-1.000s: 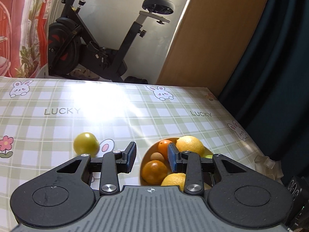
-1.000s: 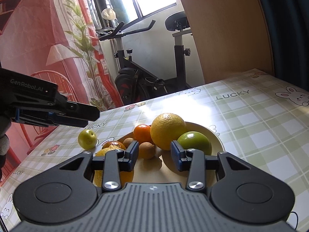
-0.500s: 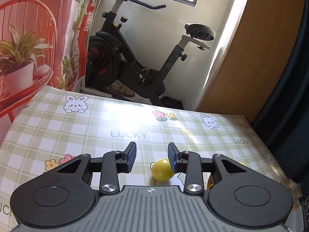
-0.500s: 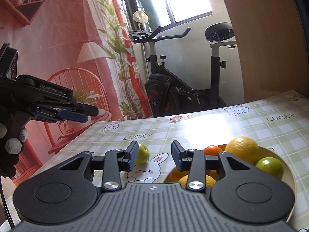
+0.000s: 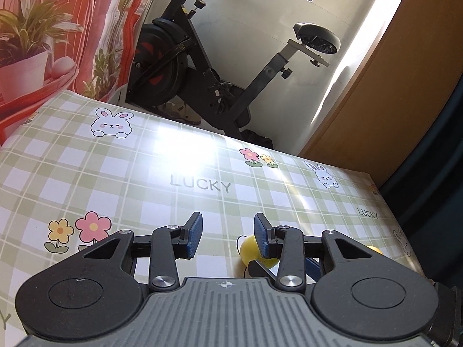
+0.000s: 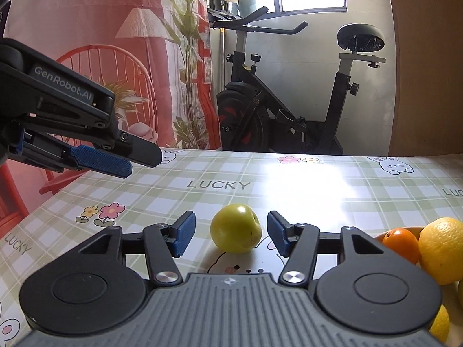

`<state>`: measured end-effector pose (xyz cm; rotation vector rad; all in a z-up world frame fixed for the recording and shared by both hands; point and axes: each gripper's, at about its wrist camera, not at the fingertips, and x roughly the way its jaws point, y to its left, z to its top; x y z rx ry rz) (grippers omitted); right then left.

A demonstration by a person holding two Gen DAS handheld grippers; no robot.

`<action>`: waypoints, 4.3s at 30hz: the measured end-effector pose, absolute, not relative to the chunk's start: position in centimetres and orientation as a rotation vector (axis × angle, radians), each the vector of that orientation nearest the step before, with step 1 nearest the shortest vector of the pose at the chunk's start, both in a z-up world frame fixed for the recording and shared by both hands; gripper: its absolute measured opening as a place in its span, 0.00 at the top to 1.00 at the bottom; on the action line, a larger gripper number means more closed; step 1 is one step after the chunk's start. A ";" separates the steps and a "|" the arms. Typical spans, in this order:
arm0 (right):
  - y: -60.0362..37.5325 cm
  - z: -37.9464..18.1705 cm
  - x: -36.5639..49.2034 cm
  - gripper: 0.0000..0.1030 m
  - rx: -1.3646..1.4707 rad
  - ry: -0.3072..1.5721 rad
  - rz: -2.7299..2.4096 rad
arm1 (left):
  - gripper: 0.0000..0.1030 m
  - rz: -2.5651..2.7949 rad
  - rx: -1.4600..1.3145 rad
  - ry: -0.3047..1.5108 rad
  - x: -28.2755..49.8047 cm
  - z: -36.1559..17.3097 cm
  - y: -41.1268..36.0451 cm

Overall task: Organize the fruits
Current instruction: 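Move the open left gripper to the yellow-green apple, then close the left gripper around the yellow-green apple, then carry the yellow-green apple onto the plate and open the left gripper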

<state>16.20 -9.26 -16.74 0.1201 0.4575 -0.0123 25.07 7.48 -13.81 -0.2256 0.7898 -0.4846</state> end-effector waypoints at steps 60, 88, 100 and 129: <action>-10.9 -17.2 15.1 0.51 0.220 0.501 0.125 | 0.53 -0.599 -0.086 0.874 21.9 -15.9 2.6; -22.4 -13.4 3.6 0.51 0.271 0.384 -0.074 | 0.52 -0.813 0.068 0.846 13.5 -13.5 -12.7; -24.8 -15.8 3.0 0.51 0.297 0.422 -0.052 | 0.53 -0.806 0.110 0.919 14.3 -15.7 -14.1; -25.2 -17.1 4.1 0.50 0.318 0.479 -0.045 | 0.53 -0.764 0.100 0.836 13.3 -14.3 -12.8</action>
